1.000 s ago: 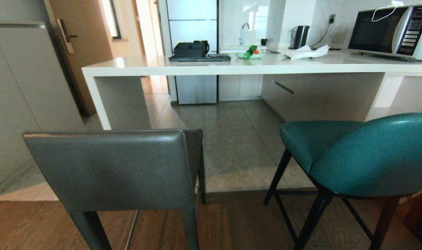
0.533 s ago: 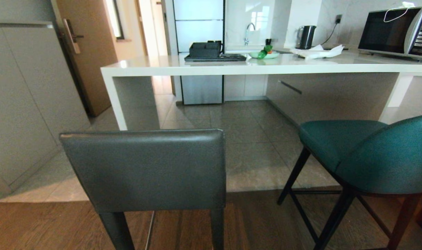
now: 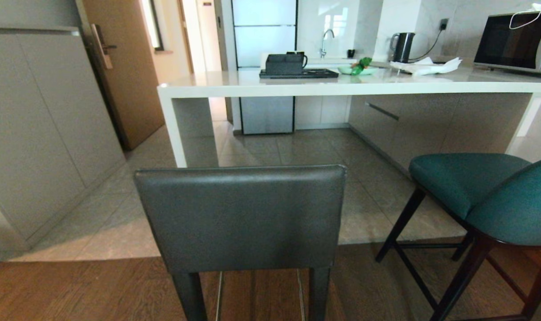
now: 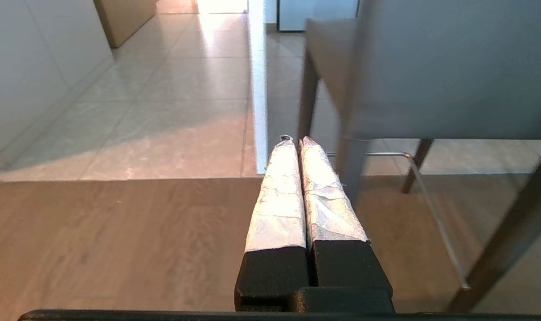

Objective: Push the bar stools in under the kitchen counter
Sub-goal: Push the gray chair back under the dining table

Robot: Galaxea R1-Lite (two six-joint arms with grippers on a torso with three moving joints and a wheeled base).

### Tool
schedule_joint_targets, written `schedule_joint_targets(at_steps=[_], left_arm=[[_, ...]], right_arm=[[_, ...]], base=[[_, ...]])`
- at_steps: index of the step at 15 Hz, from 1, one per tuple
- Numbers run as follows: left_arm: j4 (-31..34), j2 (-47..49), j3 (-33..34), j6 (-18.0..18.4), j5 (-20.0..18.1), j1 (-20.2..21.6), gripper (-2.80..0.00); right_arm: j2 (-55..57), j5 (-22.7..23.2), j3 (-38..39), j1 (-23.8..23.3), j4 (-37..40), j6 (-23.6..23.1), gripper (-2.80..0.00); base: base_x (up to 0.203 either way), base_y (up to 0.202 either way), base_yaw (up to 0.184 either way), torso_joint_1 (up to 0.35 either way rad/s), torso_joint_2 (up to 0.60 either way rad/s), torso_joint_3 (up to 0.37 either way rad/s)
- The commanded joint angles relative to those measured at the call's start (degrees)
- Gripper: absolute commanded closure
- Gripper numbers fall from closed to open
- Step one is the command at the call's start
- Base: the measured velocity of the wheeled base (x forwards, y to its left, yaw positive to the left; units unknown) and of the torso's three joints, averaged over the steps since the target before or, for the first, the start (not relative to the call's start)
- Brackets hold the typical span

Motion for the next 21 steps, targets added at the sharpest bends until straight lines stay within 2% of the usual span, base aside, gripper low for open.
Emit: schedule_joint_targets(at_steps=[1, 6, 21], left_arm=[[0.00, -0.01, 0.18, 0.01, 0.02, 0.04, 0.00], [-0.09, -0.01, 0.18, 0.01, 0.02, 0.04, 0.00], [-0.11, -0.01, 0.18, 0.57, -0.24, 0.06, 0.00]], right_arm=[[0.09, 0.02, 0.26, 0.02, -0.02, -0.01, 0.00], [0.09, 0.02, 0.26, 0.02, -0.02, -0.01, 0.00], [0.00, 0.11, 0.16, 0.02, 0.10, -0.39, 0.00]], base=[[0.000, 0.196, 0.000, -0.002, 0.00, 0.002], [0.000, 0.167, -0.002, 0.002, 0.00, 0.001], [0.000, 0.000, 0.000, 0.000, 0.00, 0.000]])
